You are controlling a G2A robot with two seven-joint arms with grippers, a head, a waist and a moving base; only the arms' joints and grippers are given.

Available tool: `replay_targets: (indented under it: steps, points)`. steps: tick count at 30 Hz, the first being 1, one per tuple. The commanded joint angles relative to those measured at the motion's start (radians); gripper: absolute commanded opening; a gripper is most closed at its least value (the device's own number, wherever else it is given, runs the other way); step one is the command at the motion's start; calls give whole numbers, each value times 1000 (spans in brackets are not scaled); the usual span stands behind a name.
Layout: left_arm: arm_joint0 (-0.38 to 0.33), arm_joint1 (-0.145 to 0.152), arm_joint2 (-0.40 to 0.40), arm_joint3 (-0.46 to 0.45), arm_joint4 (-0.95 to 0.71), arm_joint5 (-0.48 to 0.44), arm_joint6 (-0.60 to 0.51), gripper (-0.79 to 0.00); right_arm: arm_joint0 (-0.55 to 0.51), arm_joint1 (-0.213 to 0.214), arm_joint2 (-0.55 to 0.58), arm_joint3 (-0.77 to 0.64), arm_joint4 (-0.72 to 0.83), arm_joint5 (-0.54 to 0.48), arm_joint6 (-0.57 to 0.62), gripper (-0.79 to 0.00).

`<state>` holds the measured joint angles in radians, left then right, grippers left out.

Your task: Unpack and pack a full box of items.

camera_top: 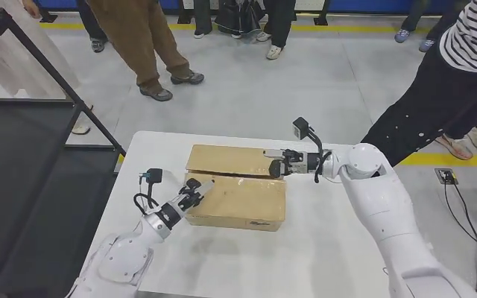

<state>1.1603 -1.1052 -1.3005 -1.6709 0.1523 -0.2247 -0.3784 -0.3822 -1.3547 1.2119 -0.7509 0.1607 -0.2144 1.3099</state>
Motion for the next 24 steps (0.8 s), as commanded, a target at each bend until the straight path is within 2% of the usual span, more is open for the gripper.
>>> replay_targets:
  steps: [1, 9, 13, 18, 24]
  points:
    - [-1, -1, 2, 5, 4, 1, 2, 0, -17, 4, 4, -24, 12, 5, 7, 0]
    - [-2, -6, 3, 6, 6, 4, 19, 0, -66, 19, 5, -69, 7, 15, 1, 0]
    - [11, -6, -26, -17, -37, -17, 27, 0, -84, 25, 10, -67, 18, 7, -9, 0]
    - [60, 4, -135, -53, -114, -38, 41, 0, -95, 29, 5, -70, 17, -2, -39, 0]
    - [160, 20, -322, -54, -185, -65, 49, 0, -95, 30, -1, -73, 4, -1, -52, 0]
